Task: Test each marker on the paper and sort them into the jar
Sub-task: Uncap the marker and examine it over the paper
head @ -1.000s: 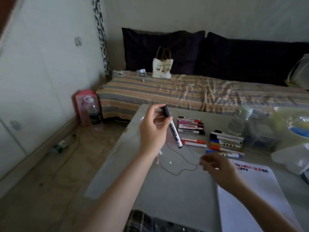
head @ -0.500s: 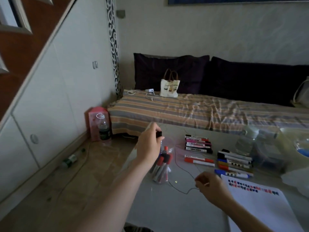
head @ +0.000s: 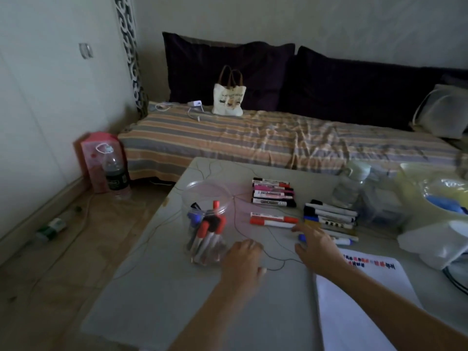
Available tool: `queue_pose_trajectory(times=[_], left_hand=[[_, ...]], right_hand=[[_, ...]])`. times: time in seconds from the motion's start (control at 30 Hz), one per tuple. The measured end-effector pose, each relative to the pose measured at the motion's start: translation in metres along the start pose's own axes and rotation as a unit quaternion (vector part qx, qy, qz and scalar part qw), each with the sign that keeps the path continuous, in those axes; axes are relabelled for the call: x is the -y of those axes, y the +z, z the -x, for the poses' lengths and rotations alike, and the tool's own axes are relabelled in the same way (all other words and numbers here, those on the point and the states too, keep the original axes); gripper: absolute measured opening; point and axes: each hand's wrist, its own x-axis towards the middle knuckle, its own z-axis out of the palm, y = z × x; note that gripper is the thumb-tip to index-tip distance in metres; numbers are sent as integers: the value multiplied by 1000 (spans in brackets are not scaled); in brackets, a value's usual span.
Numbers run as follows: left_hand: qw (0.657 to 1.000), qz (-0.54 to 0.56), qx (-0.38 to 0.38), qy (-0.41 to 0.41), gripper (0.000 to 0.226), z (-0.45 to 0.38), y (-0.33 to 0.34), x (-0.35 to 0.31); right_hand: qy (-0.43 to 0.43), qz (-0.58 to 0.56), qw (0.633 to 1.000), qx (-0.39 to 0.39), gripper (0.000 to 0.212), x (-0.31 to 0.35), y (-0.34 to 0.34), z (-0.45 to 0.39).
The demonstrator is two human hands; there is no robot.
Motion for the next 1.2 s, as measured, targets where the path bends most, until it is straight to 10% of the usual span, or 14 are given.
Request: queue_pose_trajectory(times=[0.7, 1.03, 1.2], left_hand=[[997, -60, 37, -14, 50, -10, 19, 12], [912, 384, -54, -132, 17, -8, 0, -21], [843, 518, 59, -132, 13, -13, 3, -70]], right_hand=[[-47, 95, 993, -57, 27, 20, 48, -29], [-5, -149, 989, -3, 9, -29, -11, 64], [83, -292, 952, 51, 17, -45, -16, 77]])
